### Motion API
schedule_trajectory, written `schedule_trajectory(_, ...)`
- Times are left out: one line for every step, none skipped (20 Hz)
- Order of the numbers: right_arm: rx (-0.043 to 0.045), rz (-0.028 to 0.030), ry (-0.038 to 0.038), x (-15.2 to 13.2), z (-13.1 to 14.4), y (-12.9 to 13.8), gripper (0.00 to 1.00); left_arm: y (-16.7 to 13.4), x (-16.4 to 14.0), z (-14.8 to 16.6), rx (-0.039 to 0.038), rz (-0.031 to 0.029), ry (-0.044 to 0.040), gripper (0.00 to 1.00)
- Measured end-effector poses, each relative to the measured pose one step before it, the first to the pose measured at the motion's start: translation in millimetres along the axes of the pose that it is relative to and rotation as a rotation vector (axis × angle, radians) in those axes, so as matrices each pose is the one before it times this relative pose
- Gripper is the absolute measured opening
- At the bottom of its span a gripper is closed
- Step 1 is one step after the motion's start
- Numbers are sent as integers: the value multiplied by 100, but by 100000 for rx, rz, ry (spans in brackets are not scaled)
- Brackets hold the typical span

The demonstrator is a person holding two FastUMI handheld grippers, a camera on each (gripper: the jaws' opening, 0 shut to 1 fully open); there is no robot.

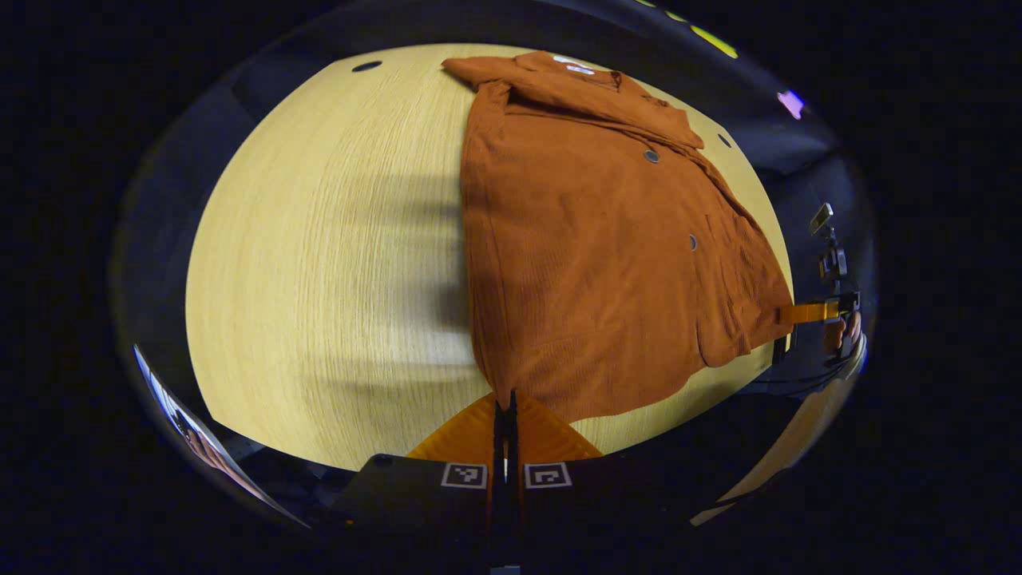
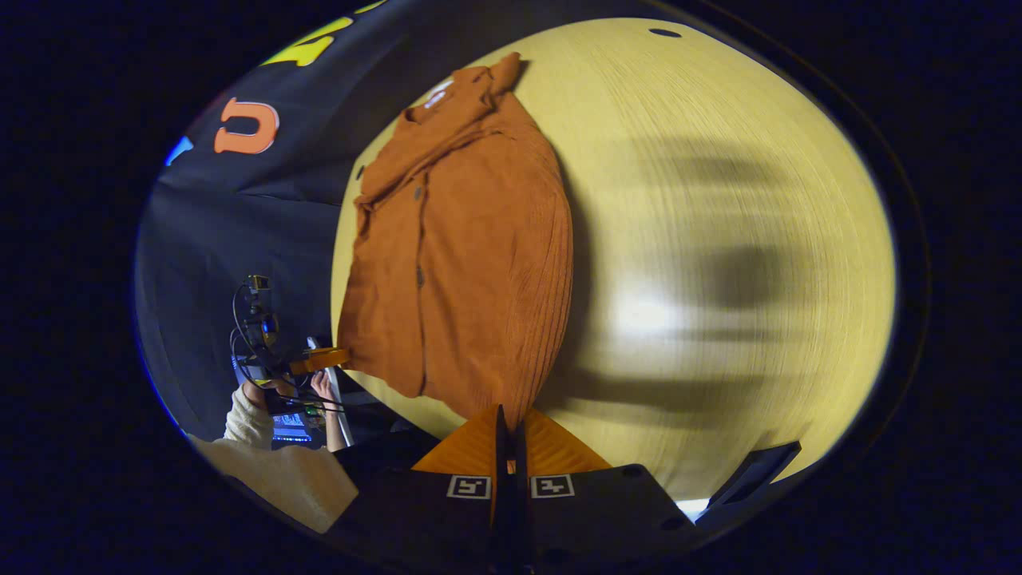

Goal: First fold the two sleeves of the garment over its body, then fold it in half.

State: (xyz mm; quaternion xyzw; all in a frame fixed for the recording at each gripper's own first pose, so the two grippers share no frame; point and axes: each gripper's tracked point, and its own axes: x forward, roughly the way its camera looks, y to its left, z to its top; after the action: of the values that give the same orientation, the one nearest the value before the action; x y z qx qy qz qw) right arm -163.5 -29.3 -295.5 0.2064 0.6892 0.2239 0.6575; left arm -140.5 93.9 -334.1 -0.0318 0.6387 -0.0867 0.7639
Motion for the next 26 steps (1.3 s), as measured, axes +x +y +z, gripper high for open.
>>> schedule_trajectory(-1536, 1937, -1300, -522, 348, 1229, 4, -1017, -385, 664, 1307, -135, -1885, 3)
schedule_trajectory(-1778, 1764, -1361, -297, 808, 1210, 4, -1282, -330, 949, 1241, -1949, -2412, 3)
schedule_trajectory(-2065, 1185, -1035, -323, 761, 1003, 3, -1422, -370, 1239, 1413, -3220, -2826, 3)
schedule_trajectory(-2216, 1040, -1450, -311, 1069, 1030, 3, -1353, -368, 1560, 1213, -3191, -3380, 3)
schedule_trajectory(-2439, 1297, -1638, -625, 1160, 1231, 4, -1250, -339, 1810, 996, -2768, -3791, 3)
schedule_trajectory(-2168, 1344, -1738, -449, 1394, 1157, 4, -1348, -302, 1996, 1973, -3201, -4005, 3)
schedule_trajectory(-2213, 1142, -1671, -548, 1185, 935, 3, -1098, -252, 2185, 3424, -2051, -4432, 3)
schedule_trajectory(-2310, 450, -1675, -339, 1475, 761, 3, -749, 25, 2284, 3825, -724, -3990, 3)
schedule_trajectory(-2996, 169, -1132, -130, 1431, 561, 4, -1674, -1301, -174, 3066, -679, -2525, 3)
schedule_trajectory(-2223, -454, -1292, -78, 1545, 288, 3, -337, -379, 1293, 2755, 240, -2086, 3)
schedule_trajectory(-1940, -452, -1027, -46, 1737, 355, 3, 4255, 1014, 1974, 2548, 1012, -1791, 3)
schedule_trajectory(-1870, -742, -1237, 212, 1939, 337, 4, 37, 778, 2167, 1647, 1628, -376, 3)
schedule_trajectory(-2301, -1083, -2037, -87, 2090, 282, 4, 120, 59, 2049, 866, 1664, -776, 3)
schedule_trajectory(-2022, -787, -2410, -240, 2216, 192, 3, 497, 589, 1643, -1354, 431, -978, 3)
schedule_trajectory(-1261, -927, -2303, 50, 2488, -44, 4, -168, 1147, 1902, -3757, -1127, -207, 3)
schedule_trajectory(-568, -789, -1649, 460, 2147, -97, 3, -61, 1302, 2198, -5586, -2139, -679, 3)
schedule_trajectory(-379, -1257, -1776, 617, 1920, -198, 3, 252, 1021, 2008, -4319, -1484, -1828, 3)
schedule_trajectory(195, -1695, -1649, 969, 2133, -527, 3, 568, 1158, 2251, -4164, -521, -2935, 3)
schedule_trajectory(1052, -1477, -1149, 1167, 1906, -531, 3, 1133, 1098, 2317, -4077, 396, -2998, 3)
schedule_trajectory(1683, -1062, -1177, 1289, 1933, -448, 3, 1106, 1535, 1904, -5114, 1533, -2571, 3)
schedule_trajectory(693, -1258, -644, 1452, 1706, -610, 4, 1303, 1473, 1608, -2987, 2322, -2047, 3)
schedule_trajectory(1277, -2266, -909, 1912, 1622, -1085, 3, 1558, 1893, 1543, -2286, 3106, -2150, 3)
schedule_trajectory(3069, -2184, -1586, 1746, 1672, -1276, 4, 1370, 1722, 873, -3198, 3300, -738, 3)
schedule_trajectory(4682, -1606, -1058, 1922, 1421, -1225, 4, 1333, 1724, 451, -4149, 1559, -230, 7)
schedule_trajectory(5517, -1511, -955, 2086, 1019, -1518, 3, 698, 1751, 53, -5883, 691, 178, 3)
schedule_trajectory(5017, -1210, -775, 2144, 729, -1353, 4, 766, 2073, -109, -5912, -381, 628, 3)
